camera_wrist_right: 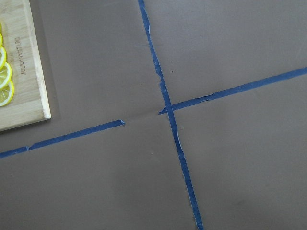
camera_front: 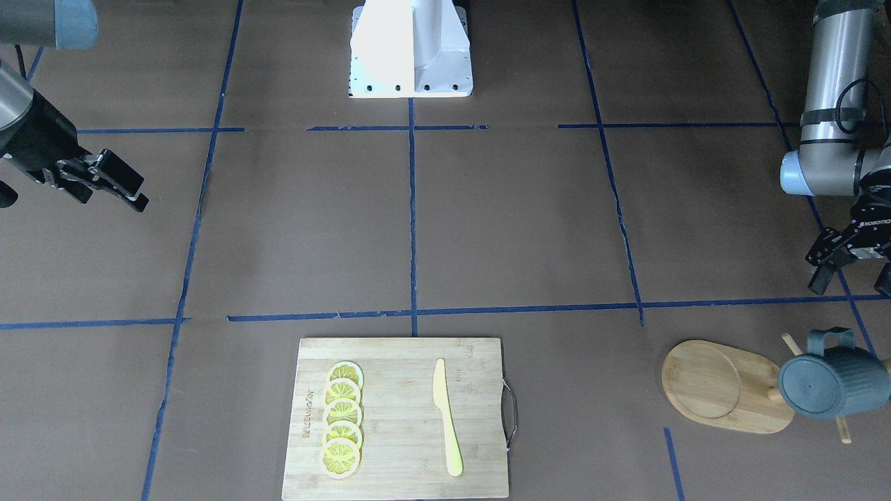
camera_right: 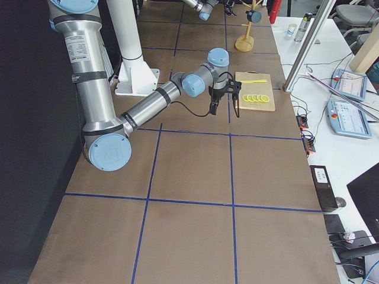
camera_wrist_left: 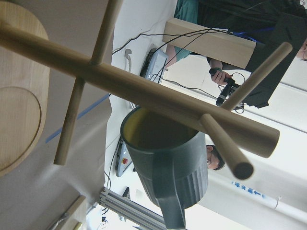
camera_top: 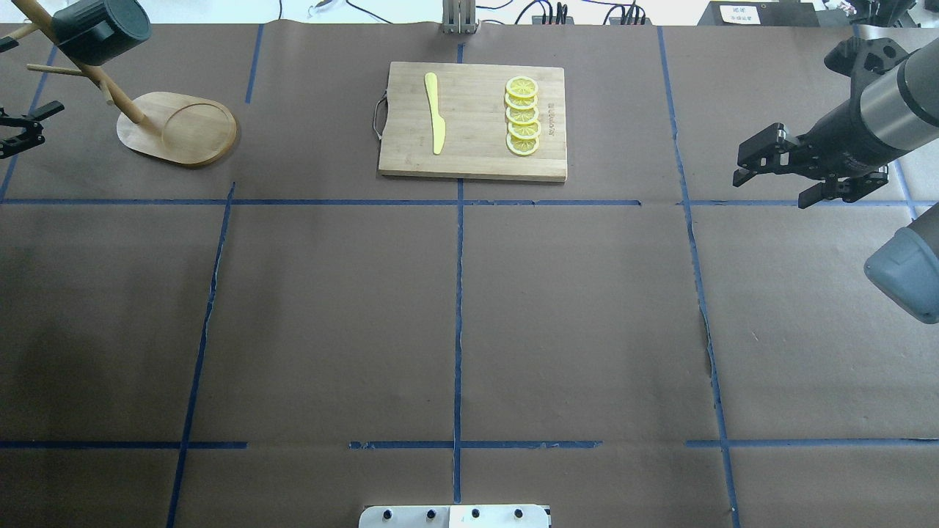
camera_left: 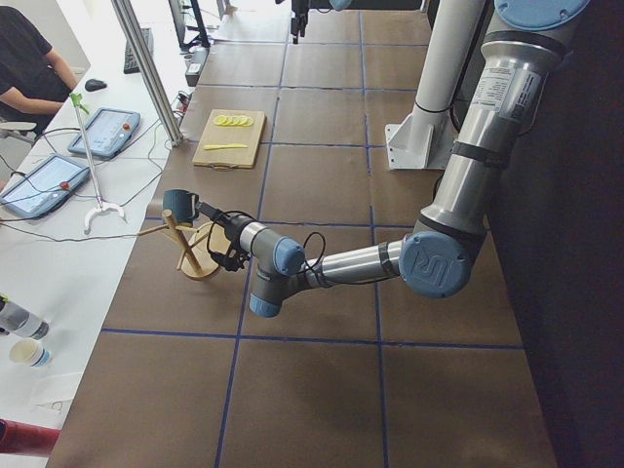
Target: Hang cup on storage rack
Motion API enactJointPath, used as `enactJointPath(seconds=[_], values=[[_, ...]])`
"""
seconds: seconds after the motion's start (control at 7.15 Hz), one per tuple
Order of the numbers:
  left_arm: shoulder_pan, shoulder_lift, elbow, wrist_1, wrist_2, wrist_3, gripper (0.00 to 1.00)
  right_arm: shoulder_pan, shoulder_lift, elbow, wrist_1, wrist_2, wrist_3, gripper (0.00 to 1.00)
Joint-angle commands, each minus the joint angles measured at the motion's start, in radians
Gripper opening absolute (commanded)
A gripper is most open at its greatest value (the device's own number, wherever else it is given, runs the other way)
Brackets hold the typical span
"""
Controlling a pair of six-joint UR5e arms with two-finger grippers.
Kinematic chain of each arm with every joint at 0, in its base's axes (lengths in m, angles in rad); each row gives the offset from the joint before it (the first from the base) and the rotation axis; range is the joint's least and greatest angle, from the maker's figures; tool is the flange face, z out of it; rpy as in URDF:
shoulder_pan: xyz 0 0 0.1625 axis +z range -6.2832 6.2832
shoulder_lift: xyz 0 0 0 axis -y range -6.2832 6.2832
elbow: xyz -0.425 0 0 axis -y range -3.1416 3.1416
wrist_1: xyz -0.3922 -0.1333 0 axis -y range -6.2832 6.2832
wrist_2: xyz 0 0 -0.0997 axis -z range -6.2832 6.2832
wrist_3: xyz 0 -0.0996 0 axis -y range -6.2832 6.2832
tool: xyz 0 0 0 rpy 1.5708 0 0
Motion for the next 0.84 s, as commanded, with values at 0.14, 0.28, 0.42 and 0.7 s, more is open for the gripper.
enactJointPath(seconds=[0.14,0.28,0.42,0.7], values=[[-0.005,0.048,0.01,0.03,-0.028,0.498,1.0,0.002,0.002,0.004,0.0,-0.003,-0.003,1.0],[-0.016,0.063,0.01,0.061,-0.029,0.654,1.0,0.008,0.002,0.001,-0.001,-0.018,-0.003,1.0],[-0.019,0.071,0.01,0.108,-0.029,0.801,1.0,0.024,0.001,-0.007,-0.008,-0.036,-0.027,1.0],[-0.063,0.086,0.006,0.257,-0.052,1.087,1.0,0.076,-0.008,-0.042,-0.015,-0.034,-0.174,1.0]])
